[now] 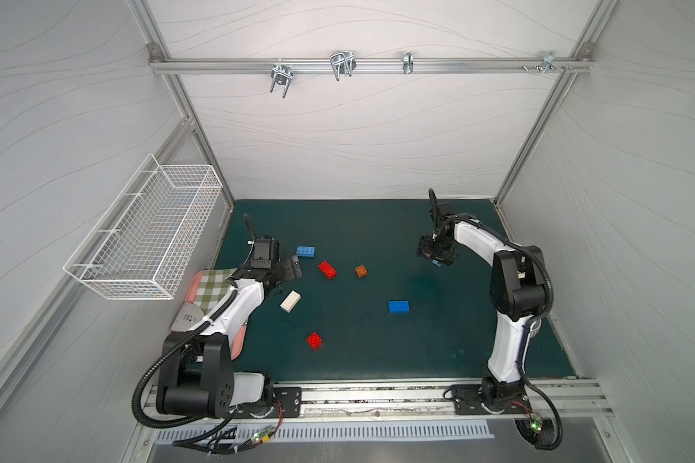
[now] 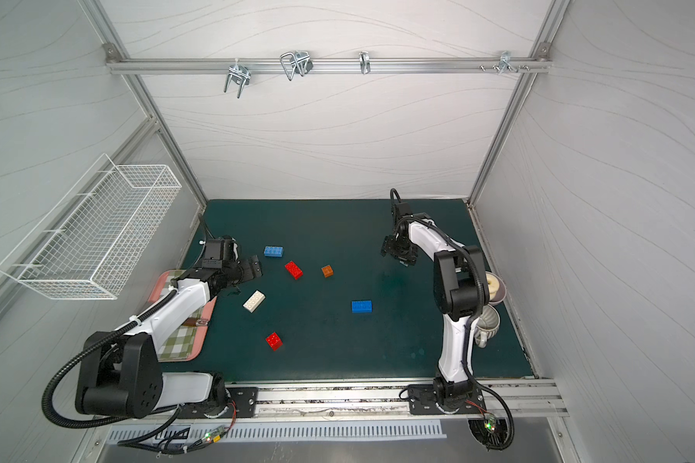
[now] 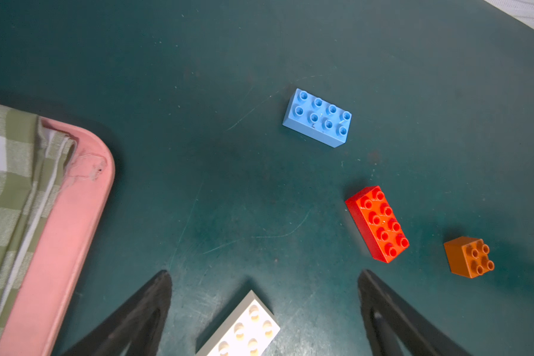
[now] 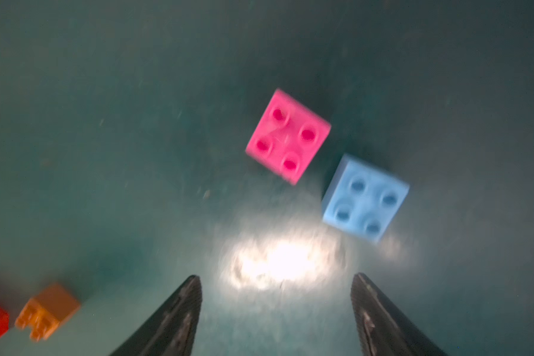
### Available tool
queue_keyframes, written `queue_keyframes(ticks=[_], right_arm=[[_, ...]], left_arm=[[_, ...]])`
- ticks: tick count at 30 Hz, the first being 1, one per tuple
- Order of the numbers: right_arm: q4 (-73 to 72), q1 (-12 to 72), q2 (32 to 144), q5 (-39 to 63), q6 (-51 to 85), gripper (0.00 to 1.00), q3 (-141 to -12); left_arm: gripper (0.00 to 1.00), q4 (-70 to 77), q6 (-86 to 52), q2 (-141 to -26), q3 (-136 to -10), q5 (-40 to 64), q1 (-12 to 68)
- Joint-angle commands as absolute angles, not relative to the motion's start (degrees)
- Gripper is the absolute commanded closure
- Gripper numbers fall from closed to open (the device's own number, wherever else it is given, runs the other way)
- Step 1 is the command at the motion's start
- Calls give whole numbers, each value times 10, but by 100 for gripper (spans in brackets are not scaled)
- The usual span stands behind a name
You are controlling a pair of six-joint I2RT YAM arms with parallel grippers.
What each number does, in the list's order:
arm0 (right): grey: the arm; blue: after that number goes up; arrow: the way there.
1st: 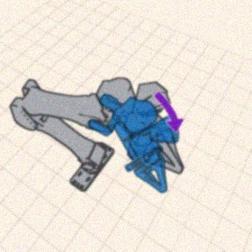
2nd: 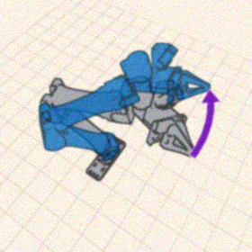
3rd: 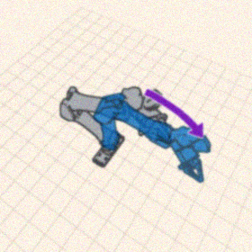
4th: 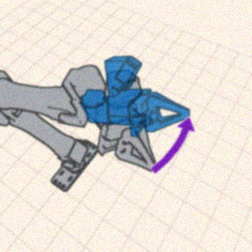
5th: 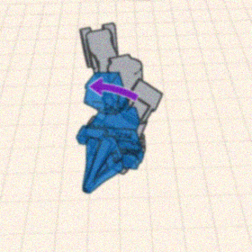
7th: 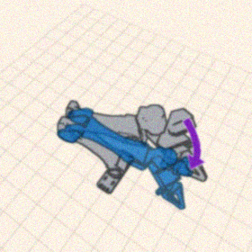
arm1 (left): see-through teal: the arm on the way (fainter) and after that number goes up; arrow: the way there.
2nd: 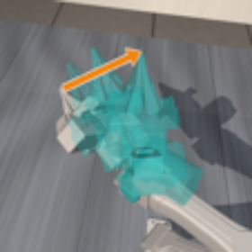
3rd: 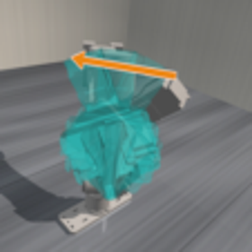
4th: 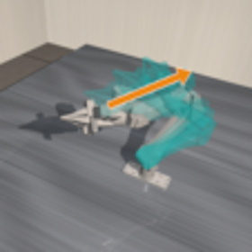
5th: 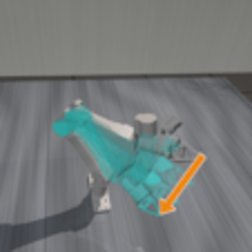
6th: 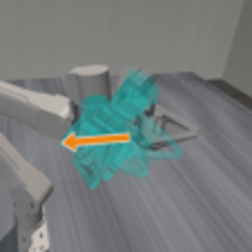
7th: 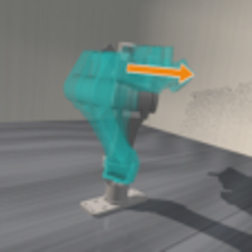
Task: Assemble a carrot with lego
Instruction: Pick up the lego brick from the center of the board.
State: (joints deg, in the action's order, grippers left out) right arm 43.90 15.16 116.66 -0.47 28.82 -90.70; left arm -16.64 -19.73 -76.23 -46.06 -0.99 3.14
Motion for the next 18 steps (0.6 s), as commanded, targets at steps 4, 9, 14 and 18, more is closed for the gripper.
queue_keyframes(ticks=[4, 9, 14, 18], right_arm=[[449, 127, 1209, -32, 266, 29, -948], [442, 117, 1211, -41, 262, 31, -933], [436, 108, 1203, -45, 258, 33, -925], [434, 98, 1205, -43, 257, 36, -925]], left_arm=[[5, -159, -205, -766, -473, 1, 36], [5, -160, -208, -766, -472, 1, 36], [6, -160, -209, -765, -474, 1, 36], [5, -160, -210, -768, -476, 2, 36]])
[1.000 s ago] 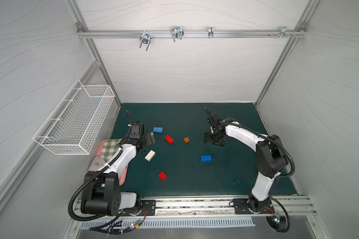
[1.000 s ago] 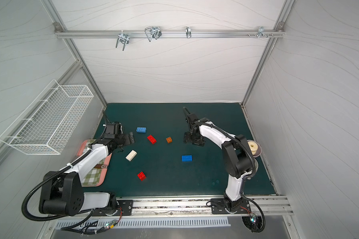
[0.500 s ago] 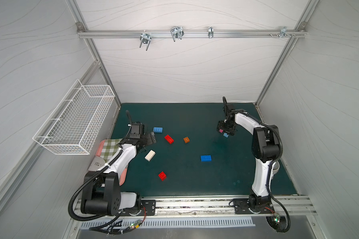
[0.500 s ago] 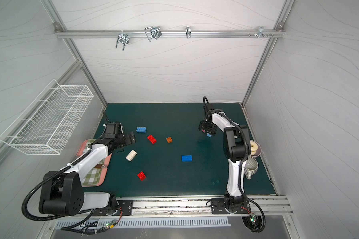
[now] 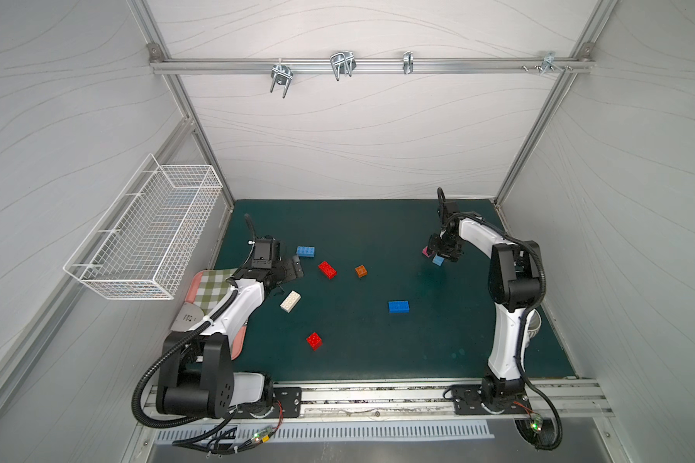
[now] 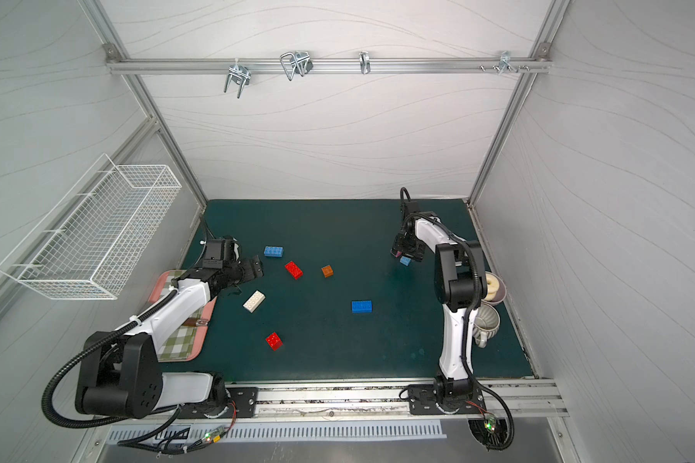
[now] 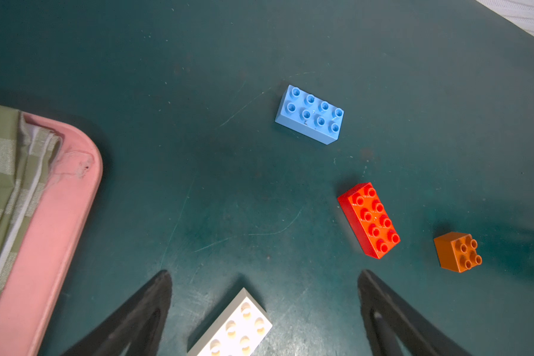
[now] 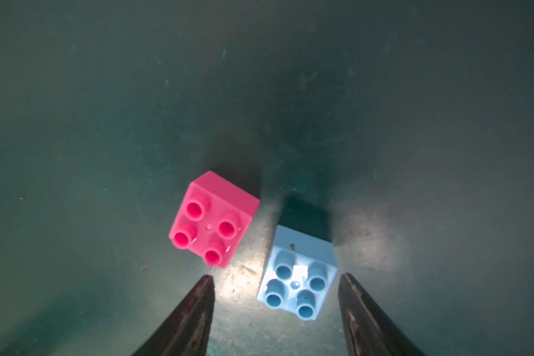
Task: Assemble a carrot with lego
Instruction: Pick up the lego brick from the center of the board.
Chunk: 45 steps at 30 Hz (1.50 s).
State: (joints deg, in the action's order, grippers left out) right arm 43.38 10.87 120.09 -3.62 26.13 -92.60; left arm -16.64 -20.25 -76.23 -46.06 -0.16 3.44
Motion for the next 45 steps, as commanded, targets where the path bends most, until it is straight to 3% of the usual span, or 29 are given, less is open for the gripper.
queue_keyframes(ticks=[1, 8, 20, 36, 45], right_arm=[[433, 96, 1206, -43, 257, 38, -925], [431, 90, 1212, -43, 257, 46, -925], [424, 89, 1226, -32, 256, 48, -926], [429, 90, 1223, -21, 255, 69, -930], [436, 109, 1149, 9, 260, 78, -887]], left_arm=[[5, -160, -211, -769, -476, 3, 37], [5, -164, -210, -769, -480, 1, 38], [5, -163, -212, -776, -481, 1, 38], [5, -164, -214, -775, -480, 1, 38], [5, -165, -219, -763, -472, 7, 38]])
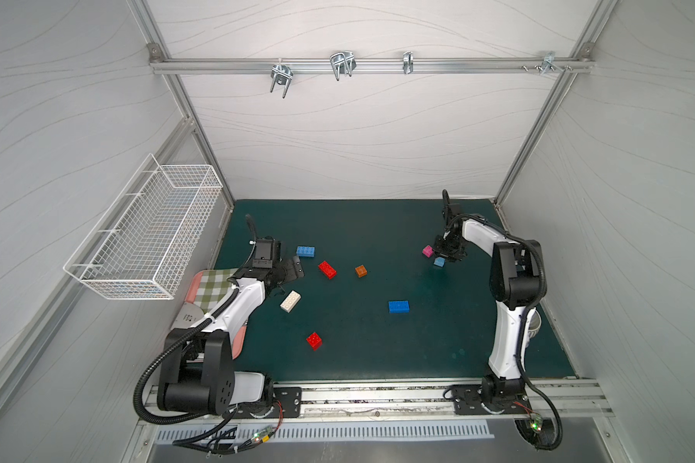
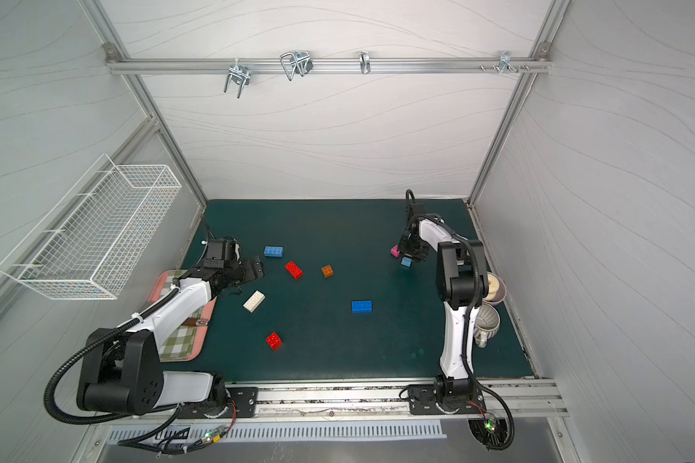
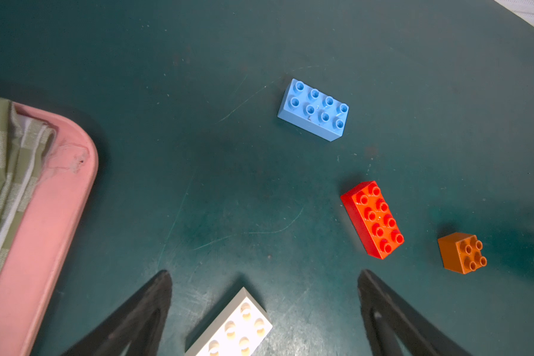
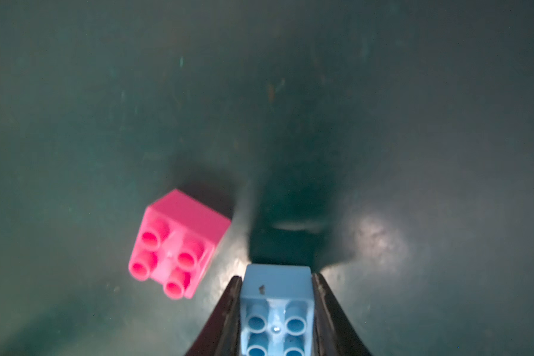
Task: Assemble a carrot with lego
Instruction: Pick up the lego brick from the center of the board, then assemble the lego brick with the lego brick.
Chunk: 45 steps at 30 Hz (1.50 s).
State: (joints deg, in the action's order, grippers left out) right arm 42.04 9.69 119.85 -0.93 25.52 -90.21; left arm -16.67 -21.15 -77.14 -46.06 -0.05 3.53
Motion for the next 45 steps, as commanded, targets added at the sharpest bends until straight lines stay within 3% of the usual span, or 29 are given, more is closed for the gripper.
queue_keyframes(ticks=[1, 11, 17, 31, 45], right_arm=[[436, 117, 1133, 11, 261, 78, -874], [412, 239, 971, 10, 295, 81, -707], [412, 329, 896, -46, 328, 82, -647], [404, 394, 938, -73, 348, 84, -636], [393, 403, 964, -79, 345, 85, -625]], left_arm=[[5, -165, -219, -761, -471, 7, 38], [5, -162, -230, -738, -449, 18, 41], [6, -161, -230, -728, -441, 19, 43], [6, -153, -233, -718, -429, 46, 46], [7, -149, -233, -724, -429, 74, 46]])
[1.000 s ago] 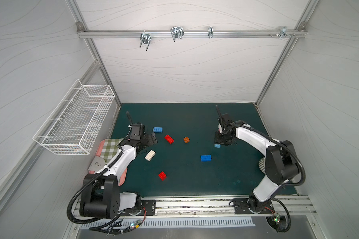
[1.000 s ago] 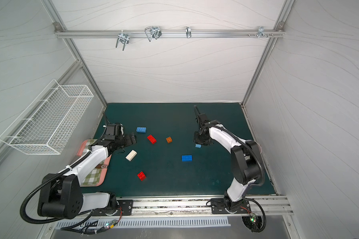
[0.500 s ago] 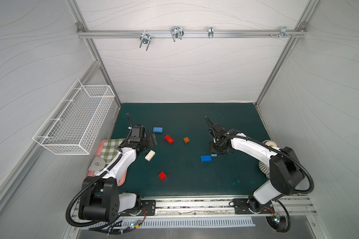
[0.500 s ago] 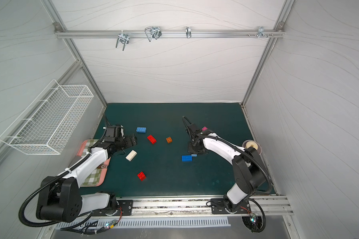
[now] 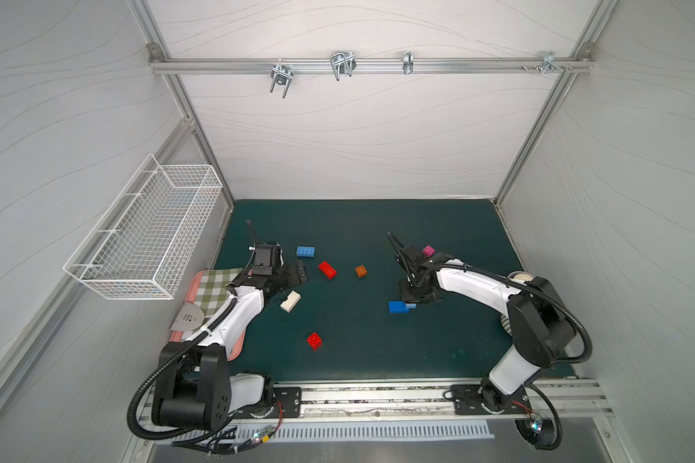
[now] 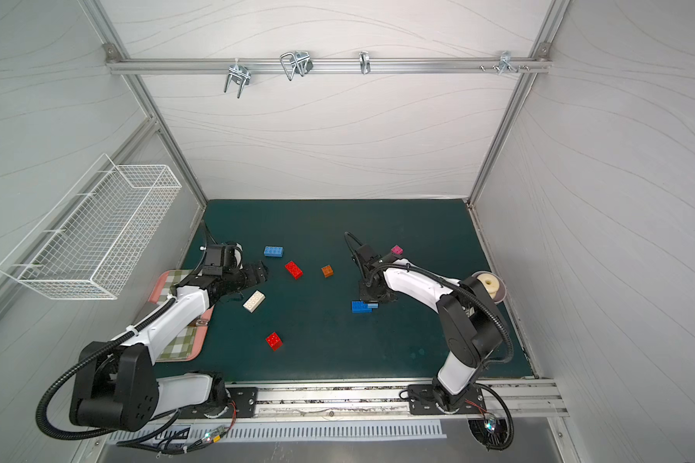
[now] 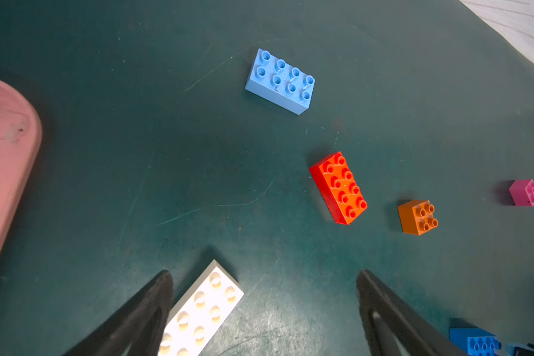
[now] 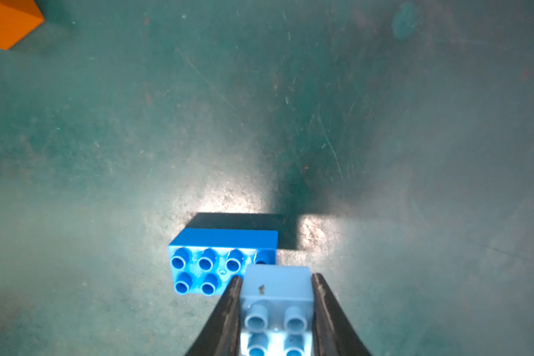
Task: Assemble a carrot with lego
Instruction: Assemble the lego brick with the lego brick.
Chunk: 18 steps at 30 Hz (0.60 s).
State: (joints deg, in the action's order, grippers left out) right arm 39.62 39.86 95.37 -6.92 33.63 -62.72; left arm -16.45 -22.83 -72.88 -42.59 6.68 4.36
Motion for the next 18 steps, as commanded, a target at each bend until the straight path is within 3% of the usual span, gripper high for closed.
queue_keyframes(ticks=[1, 18], right_arm=[[391, 403, 965, -79, 345, 85, -624], [381, 406, 973, -94, 332, 88, -590]], left_arm=[[7, -149, -233, -723, -429, 74, 46], [7, -149, -230, -724, -430, 73, 46]])
